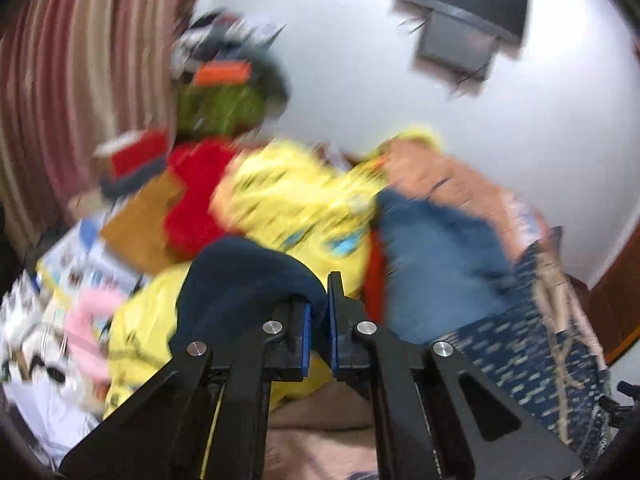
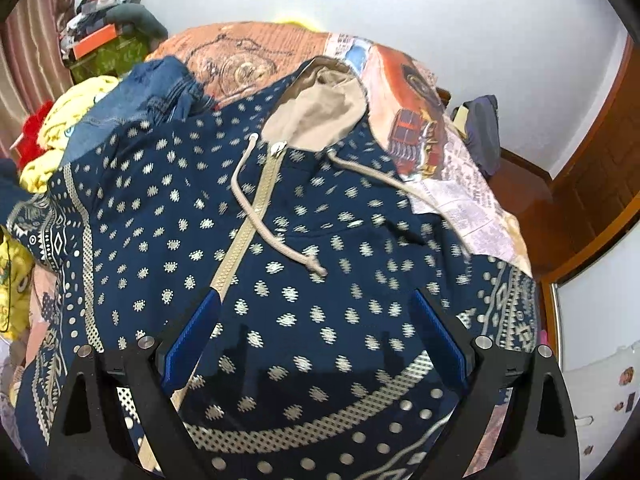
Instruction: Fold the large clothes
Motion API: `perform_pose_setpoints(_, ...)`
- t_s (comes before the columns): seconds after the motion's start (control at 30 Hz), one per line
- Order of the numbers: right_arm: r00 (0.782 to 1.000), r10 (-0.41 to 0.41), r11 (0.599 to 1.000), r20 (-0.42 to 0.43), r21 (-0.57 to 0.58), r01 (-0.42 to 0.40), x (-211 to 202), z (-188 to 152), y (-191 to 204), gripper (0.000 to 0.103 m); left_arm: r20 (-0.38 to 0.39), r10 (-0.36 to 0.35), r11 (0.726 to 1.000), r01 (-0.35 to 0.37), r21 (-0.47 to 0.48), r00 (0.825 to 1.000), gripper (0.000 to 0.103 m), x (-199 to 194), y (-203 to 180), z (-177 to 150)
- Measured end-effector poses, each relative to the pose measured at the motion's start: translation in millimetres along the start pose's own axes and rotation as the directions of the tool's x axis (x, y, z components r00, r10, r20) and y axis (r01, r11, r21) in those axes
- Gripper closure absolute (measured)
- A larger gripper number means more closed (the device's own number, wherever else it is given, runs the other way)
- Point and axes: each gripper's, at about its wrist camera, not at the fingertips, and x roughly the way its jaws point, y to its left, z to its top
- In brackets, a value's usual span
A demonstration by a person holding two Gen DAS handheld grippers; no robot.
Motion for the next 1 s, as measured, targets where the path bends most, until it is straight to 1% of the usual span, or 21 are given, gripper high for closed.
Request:
perform_pose_setpoints(0.07, 1.0, 0.003, 1.0, 0.013, 0.015, -0.003, -5.7, 0.0, -8.1, 0.009, 0.06, -0.053, 0.998, 0.051, 0.048, 0.997, 0.097, -14.8, -32.0, 16.1)
perform_pose_setpoints(0.1, 1.0, 0.004, 1.0, 0.018, 0.022, -0.004, -8.5, -0.6, -10.6, 0.009, 0.088, -0.1, 0.993, 0.094, 0.077, 0.991, 0.097, -23.2, -53.6, 24.7)
perform_pose_setpoints(0.2, 0.999, 0.009, 0.999, 0.037, 0.05, -0.011, -17.6, -2.4, -24.1, 0.009, 0.103, -0.205, 0.973, 0.191, 0.132, 0.973, 0.097, -38.0, -97.5, 33.5)
perform_pose_setpoints(0.27, 0.999, 0.011, 0.998, 0.052, 0.064, -0.014, -23.6, -3.5, -32.7, 0.009, 0.089, -0.274, 0.951, 0.256, 0.176, 0.958, 0.097, -41.0, -133.1, 35.3)
perform_pose_setpoints(0.3, 0.998, 0.009, 0.998, 0.057, 0.069, -0.013, -26.4, -4.3, -36.3, 0.009, 0.066, -0.316, 0.932, 0.296, 0.207, 0.947, 0.097, -40.3, -156.0, 32.8)
perform_pose_setpoints(0.37, 0.998, 0.008, 0.997, 0.065, 0.073, -0.013, -32.1, -7.0, -41.3, 0.009, 0.027, -0.361, 0.906, 0.344, 0.247, 0.932, 0.097, -38.1, -185.2, 23.7)
perform_pose_setpoints(0.4, 0.998, 0.007, 0.997, 0.069, 0.072, -0.012, -34.3, -8.5, -43.9, 0.009, -0.01, -0.39, 0.882, 0.376, 0.283, 0.921, 0.097, -34.1, -206.7, 13.9)
perform_pose_setpoints(0.43, 0.997, 0.003, 0.998, 0.074, 0.069, -0.008, -37.8, -11.0, -46.7, 0.009, -0.036, -0.404, 0.866, 0.395, 0.306, 0.914, 0.097, -31.7, -221.3, 4.9)
perform_pose_setpoints(0.47, 0.997, -0.001, 0.998, 0.079, 0.067, -0.004, -39.9, -13.3, -48.8, 0.009, -0.078, -0.418, 0.842, 0.419, 0.34, 0.905, 0.097, -27.0, -239.5, -7.7)
perform_pose_setpoints(0.5, 0.997, -0.005, 0.998, 0.083, 0.064, -0.001, -41.7, -15.3, -50.9, 0.009, -0.106, -0.425, 0.827, 0.433, 0.359, 0.899, 0.097, -23.0, -249.2, -15.8)
perform_pose_setpoints(0.53, 0.996, -0.009, 0.998, 0.084, 0.061, 0.004, -43.0, -17.5, -53.2, 0.009, -0.156, -0.431, 0.801, 0.456, 0.388, 0.889, 0.097, -18.5, -264.7, -31.4)
perform_pose_setpoints(0.57, 0.996, -0.011, 0.998, 0.084, 0.059, 0.006, -44.5, -19.6, -55.3, 0.009, -0.196, -0.432, 0.782, 0.474, 0.405, 0.88, 0.097, -13.9, -275.2, -43.0)
perform_pose_setpoints(0.6, 0.997, -0.013, 0.998, 0.082, 0.058, 0.008, -44.5, -22.0, -57.4, 0.009, -0.248, -0.431, 0.76, 0.498, 0.418, 0.867, 0.097, -8.0, -285.7, -57.2)
perform_pose_setpoints(0.67, 0.997, -0.014, 0.998, 0.073, 0.06, 0.01, -43.5, -26.6, -61.4, 0.009, -0.35, -0.412, 0.72, 0.536, 0.441, 0.841, 0.097, 3.1, -305.9, -89.3)
perform_pose_setpoints(0.7, 0.998, -0.013, 0.998, 0.066, 0.061, 0.009, -42.4, -29.2, -63.4, 0.009, -0.407, -0.39, 0.697, 0.554, 0.456, 0.826, 0.097, 9.5, -315.4, -108.8)
perform_pose_setpoints(0.73, 0.998, -0.012, 0.998, 0.057, 0.062, 0.008, -40.8, -31.6, -64.6, 0.009, -0.437, -0.375, 0.684, 0.562, 0.465, 0.818, 0.097, 12.7, -318.0, -123.1)
perform_pose_setpoints(0.77, 0.999, -0.011, 0.998, 0.051, 0.063, 0.008, -39.4, -33.9, -65.8, 0.009, -0.478, -0.355, 0.669, 0.575, 0.471, 0.803, 0.097, 17.9, -323.0, -139.4)
perform_pose_setpoints(0.8, 0.999, -0.01, 0.998, 0.045, 0.063, 0.007, -37.9, -36.6, -67.2, 0.009, -0.506, -0.341, 0.661, 0.584, 0.47, 0.793, 0.097, 19.9, -327.3, -150.8)
perform_pose_setpoints(0.87, 0.999, -0.007, 0.998, 0.033, 0.063, 0.005, -35.4, -41.0, -68.5, 0.009, -0.571, -0.308, 0.648, 0.607, 0.46, 0.761, 0.097, 27.1, -333.6, -176.4)
perform_pose_setpoints(0.93, 1.0, -0.002, 0.998, 0.02, 0.058, 0.001, -32.9, -44.3, -68.0, 0.009, -0.598, -0.275, 0.638, 0.609, 0.472, 0.752, 0.097, 27.8, -339.3, -197.3)
perform_pose_setpoints(1.0, 1.0, -0.002, 0.999, 0.013, 0.051, 0.002, -31.8, -47.7, -67.8, 0.009, -0.613, -0.246, 0.627, 0.606, 0.49, 0.751, 0.097, 25.9, -340.0, -210.7)
